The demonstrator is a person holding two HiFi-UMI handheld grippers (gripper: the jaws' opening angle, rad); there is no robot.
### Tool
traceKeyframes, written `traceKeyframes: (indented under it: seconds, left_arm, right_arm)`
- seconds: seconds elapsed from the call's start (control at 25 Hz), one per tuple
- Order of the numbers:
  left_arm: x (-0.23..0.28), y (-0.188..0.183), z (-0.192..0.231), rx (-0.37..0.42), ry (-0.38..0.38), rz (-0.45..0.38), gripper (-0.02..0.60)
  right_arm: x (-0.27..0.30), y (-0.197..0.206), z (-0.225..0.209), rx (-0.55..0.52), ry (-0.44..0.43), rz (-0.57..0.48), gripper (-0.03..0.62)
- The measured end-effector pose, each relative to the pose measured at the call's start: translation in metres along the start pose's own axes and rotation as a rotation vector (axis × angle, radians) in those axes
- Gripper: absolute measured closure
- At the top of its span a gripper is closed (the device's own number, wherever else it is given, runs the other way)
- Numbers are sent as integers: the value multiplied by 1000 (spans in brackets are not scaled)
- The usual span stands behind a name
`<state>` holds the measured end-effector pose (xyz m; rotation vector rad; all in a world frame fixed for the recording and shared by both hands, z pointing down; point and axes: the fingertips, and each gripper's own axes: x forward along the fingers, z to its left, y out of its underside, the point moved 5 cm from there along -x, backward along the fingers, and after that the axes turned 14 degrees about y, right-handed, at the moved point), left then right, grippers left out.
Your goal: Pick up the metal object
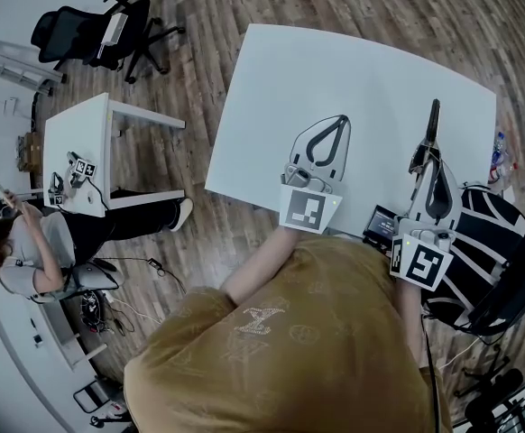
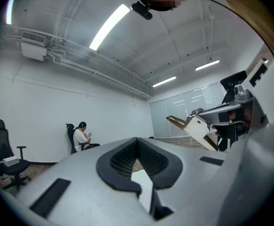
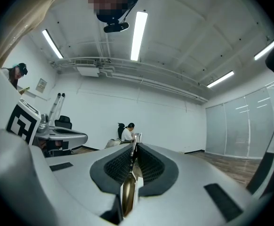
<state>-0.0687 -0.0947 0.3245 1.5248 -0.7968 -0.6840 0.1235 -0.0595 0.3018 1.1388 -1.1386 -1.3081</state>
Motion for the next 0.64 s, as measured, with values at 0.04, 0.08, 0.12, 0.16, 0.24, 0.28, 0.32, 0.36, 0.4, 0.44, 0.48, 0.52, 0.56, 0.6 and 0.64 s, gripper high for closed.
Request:
traceKeyframes:
  seconds: [0.04, 0.08, 0.12, 0.16, 0.24, 0.28, 0.32, 0.36, 0.4, 0.44, 0.48, 0.52, 0.56, 0.6, 0.64]
  left_arm:
    - [0, 0, 0, 4, 2, 2, 578]
    - [0, 0, 0, 11, 4, 4, 578]
    - [0, 0, -1, 17, 6, 5, 578]
    - [0, 1, -1, 17, 6, 6, 578]
    - [1, 1, 0, 9, 3, 6, 578]
    - [1, 2, 0, 5, 3, 6, 578]
    - [1, 3, -1, 1, 3, 8, 578]
    - [1, 3, -1, -3, 4, 10, 578]
    - [1, 4, -1, -6, 4, 11, 578]
    - [1, 4, -1, -9, 5, 12, 578]
    - [1, 4, 0, -13, 5, 12, 578]
    - [1, 4, 0, -16, 5, 13, 578]
    - [0, 4, 0, -19, 5, 14, 578]
    - [0, 4, 1, -20, 5, 15, 578]
    - [0, 4, 2, -21, 5, 16, 578]
  right_arm:
    - [0, 0, 0, 0, -1, 0, 568]
    - [-1, 0, 0, 1, -2, 1, 568]
    - [-2, 0, 0, 2, -3, 2, 568]
    - [-2, 0, 0, 4, -3, 2, 568]
    - [0, 0, -1, 8, 0, 0, 568]
    - [0, 0, -2, 10, 1, 0, 568]
    - [-1, 0, -2, 12, 2, 2, 568]
    - [-1, 1, -2, 14, 2, 4, 568]
    - [-1, 1, -2, 15, 2, 5, 568]
    - [-1, 0, -1, 15, 1, 5, 568]
    - [-1, 0, -1, 15, 0, 5, 568]
    - [-1, 0, 0, 15, -2, 7, 568]
    - [-1, 0, 0, 14, -3, 9, 568]
    - [-1, 0, 1, 14, -3, 11, 568]
    - [-1, 0, 2, 13, -4, 13, 568]
